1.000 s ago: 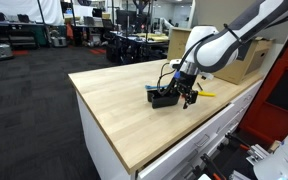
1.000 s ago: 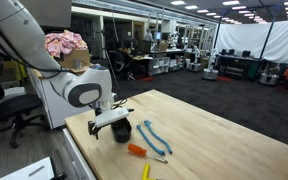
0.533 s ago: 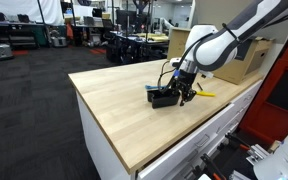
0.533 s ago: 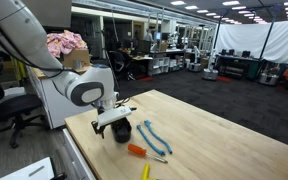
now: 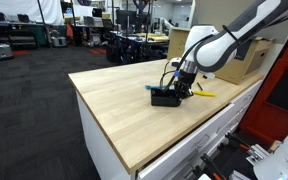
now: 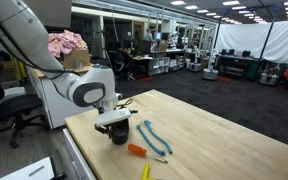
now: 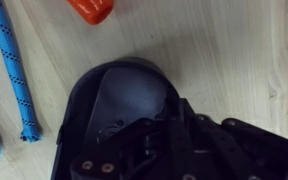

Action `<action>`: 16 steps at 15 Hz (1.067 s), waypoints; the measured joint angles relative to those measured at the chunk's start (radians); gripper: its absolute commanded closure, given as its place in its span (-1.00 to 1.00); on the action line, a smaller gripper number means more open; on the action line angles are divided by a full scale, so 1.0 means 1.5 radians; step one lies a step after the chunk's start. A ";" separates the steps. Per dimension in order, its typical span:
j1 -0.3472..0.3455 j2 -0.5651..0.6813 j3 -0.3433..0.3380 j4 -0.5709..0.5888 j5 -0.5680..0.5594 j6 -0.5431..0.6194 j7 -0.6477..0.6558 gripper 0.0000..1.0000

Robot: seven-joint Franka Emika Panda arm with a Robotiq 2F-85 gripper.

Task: Turn the black bowl to the right

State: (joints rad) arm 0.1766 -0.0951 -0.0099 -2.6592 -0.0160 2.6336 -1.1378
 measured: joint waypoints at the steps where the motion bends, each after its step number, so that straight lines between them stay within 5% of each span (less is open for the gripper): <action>1: -0.001 -0.001 0.004 0.002 -0.007 -0.008 0.033 0.97; 10: 0.019 -0.065 0.094 0.030 -0.019 -0.186 0.444 0.97; 16: 0.054 -0.055 0.130 0.040 0.074 -0.190 0.669 0.97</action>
State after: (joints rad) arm 0.2579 -0.1772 0.1855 -2.5998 0.0957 2.3479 -0.1348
